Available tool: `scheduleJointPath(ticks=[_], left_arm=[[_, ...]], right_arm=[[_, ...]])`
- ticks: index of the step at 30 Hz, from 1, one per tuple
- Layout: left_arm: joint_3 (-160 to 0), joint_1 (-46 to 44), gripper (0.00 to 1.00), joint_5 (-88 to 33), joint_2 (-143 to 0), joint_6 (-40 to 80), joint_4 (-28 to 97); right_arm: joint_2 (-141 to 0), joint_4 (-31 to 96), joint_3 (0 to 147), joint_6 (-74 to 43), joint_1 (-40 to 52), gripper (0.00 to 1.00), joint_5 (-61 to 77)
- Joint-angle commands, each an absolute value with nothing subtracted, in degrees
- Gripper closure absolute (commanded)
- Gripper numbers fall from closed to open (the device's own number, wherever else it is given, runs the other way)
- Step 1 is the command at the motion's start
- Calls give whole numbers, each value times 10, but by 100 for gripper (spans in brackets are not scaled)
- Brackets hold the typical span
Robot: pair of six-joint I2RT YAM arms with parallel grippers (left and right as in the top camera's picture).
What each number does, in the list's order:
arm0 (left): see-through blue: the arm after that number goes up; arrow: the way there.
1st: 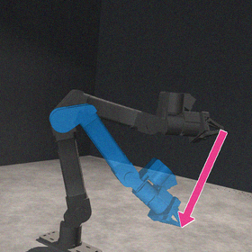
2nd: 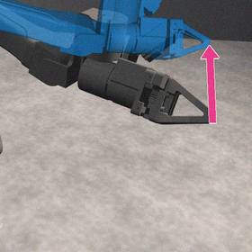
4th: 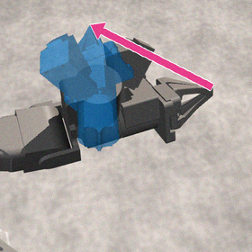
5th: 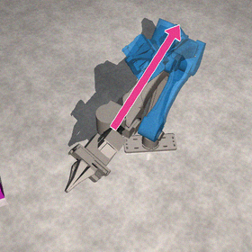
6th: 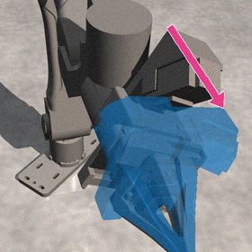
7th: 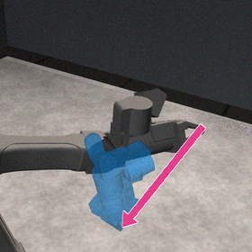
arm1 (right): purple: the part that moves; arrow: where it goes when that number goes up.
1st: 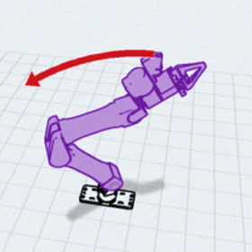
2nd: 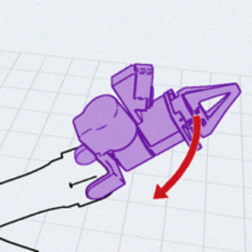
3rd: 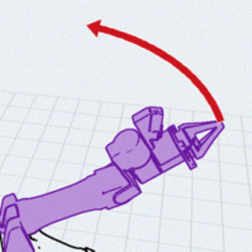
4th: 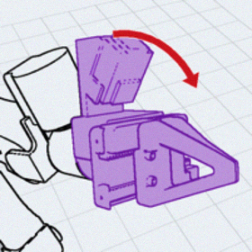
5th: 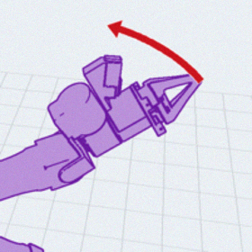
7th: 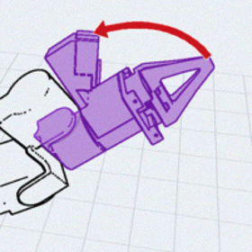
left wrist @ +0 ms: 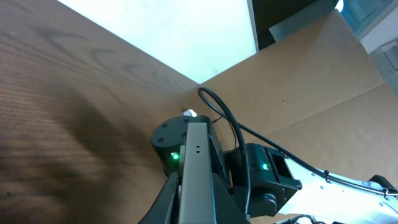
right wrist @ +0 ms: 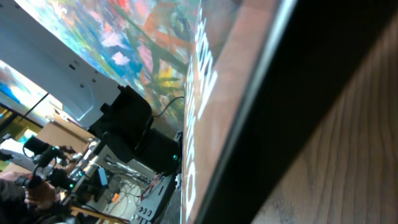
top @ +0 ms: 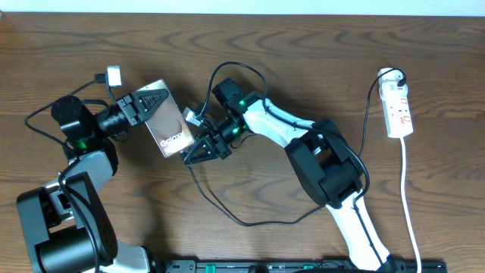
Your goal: Plug charger to phone and switch on socket
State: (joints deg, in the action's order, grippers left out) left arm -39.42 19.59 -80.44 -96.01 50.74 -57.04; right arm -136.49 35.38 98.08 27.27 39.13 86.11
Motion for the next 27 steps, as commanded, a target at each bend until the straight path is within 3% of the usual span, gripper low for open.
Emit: scheduleJointPath(ticks=[1,27], left_arm=[[-388,159,92,-854,-955,498,-567],[-388,159,93,-860,-955,465,-567]], right_arm=[[-1360,331,997,228,406,99,894],[-1360,329,997,216,404,99,895]])
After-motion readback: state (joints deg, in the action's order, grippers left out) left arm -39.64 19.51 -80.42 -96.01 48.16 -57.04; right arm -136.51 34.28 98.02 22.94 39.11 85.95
